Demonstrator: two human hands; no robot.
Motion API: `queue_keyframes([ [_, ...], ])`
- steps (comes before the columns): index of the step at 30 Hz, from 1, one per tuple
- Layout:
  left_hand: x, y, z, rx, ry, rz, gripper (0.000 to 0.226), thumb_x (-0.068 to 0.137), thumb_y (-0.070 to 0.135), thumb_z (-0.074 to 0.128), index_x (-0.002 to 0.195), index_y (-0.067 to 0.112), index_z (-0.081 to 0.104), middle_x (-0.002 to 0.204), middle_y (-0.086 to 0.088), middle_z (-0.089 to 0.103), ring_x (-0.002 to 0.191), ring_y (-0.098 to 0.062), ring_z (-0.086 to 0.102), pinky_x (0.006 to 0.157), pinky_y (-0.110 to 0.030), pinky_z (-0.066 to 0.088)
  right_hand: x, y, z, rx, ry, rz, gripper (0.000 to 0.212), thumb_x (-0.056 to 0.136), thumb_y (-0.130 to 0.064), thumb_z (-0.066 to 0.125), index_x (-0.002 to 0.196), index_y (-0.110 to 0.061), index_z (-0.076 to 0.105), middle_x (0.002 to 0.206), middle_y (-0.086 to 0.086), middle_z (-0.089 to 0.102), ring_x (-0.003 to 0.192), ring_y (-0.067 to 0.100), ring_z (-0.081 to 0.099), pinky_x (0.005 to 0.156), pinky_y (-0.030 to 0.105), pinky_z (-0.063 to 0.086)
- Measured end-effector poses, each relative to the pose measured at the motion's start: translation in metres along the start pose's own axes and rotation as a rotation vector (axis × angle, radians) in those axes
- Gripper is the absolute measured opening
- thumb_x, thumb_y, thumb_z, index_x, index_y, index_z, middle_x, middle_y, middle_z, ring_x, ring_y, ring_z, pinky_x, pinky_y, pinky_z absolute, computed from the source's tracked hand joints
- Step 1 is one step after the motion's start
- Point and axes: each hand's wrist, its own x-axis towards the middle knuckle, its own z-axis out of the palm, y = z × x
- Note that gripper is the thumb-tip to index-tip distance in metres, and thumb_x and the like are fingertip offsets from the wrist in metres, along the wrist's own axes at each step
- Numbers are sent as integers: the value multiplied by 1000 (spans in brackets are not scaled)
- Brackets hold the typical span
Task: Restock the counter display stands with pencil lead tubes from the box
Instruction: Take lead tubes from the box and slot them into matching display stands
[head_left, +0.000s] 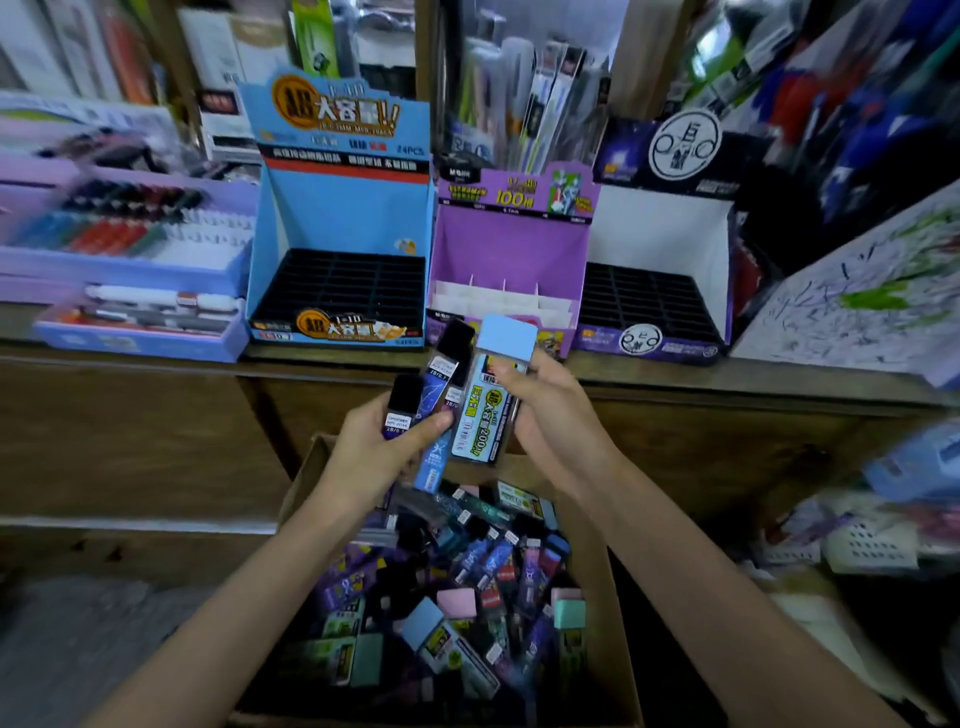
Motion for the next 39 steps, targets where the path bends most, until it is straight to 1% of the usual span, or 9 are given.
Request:
queue_keyframes([
  [7, 18, 26, -27, 69, 51, 73, 14, 83, 7, 66, 76, 19, 62, 52, 16, 62, 46, 4, 55, 44, -9, 40, 30, -28, 24, -131, -13, -23, 22, 96, -7, 48, 115, -10, 56, 117, 8, 64, 110, 23, 59, 96, 38, 47],
  [11, 24, 39, -56, 79, 210, 115, 21, 82, 5, 67, 68, 19, 59, 45, 14, 59, 40, 6, 51, 41, -8, 38, 50, -51, 42, -407, -66, -137, 12, 88, -6, 61, 89, -17, 58, 98, 0, 69, 87, 8, 64, 71, 17, 51],
  [14, 27, 45, -80, 127, 284, 147, 24, 81, 5, 67, 64, 18, 57, 43, 13, 58, 38, 5, 49, 41, -6, 36, 65, -64, 56, -448, -79, -196, 13, 85, -4, 65, 86, -15, 58, 93, 2, 70, 74, 5, 63, 64, 17, 50],
  [20, 36, 49, -112, 212, 342, 147, 21, 82, 14, 68, 65, 12, 57, 46, 5, 53, 40, -2, 47, 41, -10, 36, 93, -77, 72, -485, -68, -289, 12, 88, -6, 62, 99, -6, 59, 87, 0, 68, 73, 6, 63, 64, 24, 56],
  [25, 38, 50, -123, 220, 378, 174, 18, 83, 15, 67, 68, 16, 57, 46, 11, 57, 44, 0, 50, 45, -8, 38, 126, -75, 89, -546, -21, -332, 9, 90, -4, 58, 98, -7, 59, 62, -16, 61, 66, 2, 59, 67, 24, 58],
  [29, 35, 45, -131, 233, 406, 177, 25, 83, 15, 67, 63, 15, 53, 47, 4, 55, 42, -2, 49, 44, -9, 38, 153, -64, 112, -624, 13, -375, 10, 88, -6, 61, 98, -8, 63, 87, 5, 68, 73, 9, 61, 69, 21, 51],
  [31, 34, 43, -135, 249, 416, 176, 27, 83, 15, 67, 61, 14, 52, 50, 0, 53, 41, -2, 47, 43, -9, 38, 167, -59, 126, -653, 51, -392, 15, 87, -7, 63, 101, -3, 65, 94, 11, 69, 83, 18, 63, 80, 33, 52],
  [34, 32, 40, -140, 230, 414, 176, 25, 84, 15, 67, 63, 16, 53, 48, 4, 54, 42, -2, 48, 43, -9, 39, 183, -51, 143, -689, 83, -407, 19, 86, -7, 63, 103, 0, 67, 95, 11, 68, 87, 20, 60, 85, 45, 52],
  [39, 31, 37, -141, 191, 400, 182, 26, 84, 11, 67, 63, 22, 55, 49, 11, 60, 43, 3, 51, 44, -7, 39, 195, -38, 150, -791, 32, -459, 19, 87, -7, 64, 104, -1, 68, 101, 11, 69, 89, 18, 58, 84, 39, 50],
])
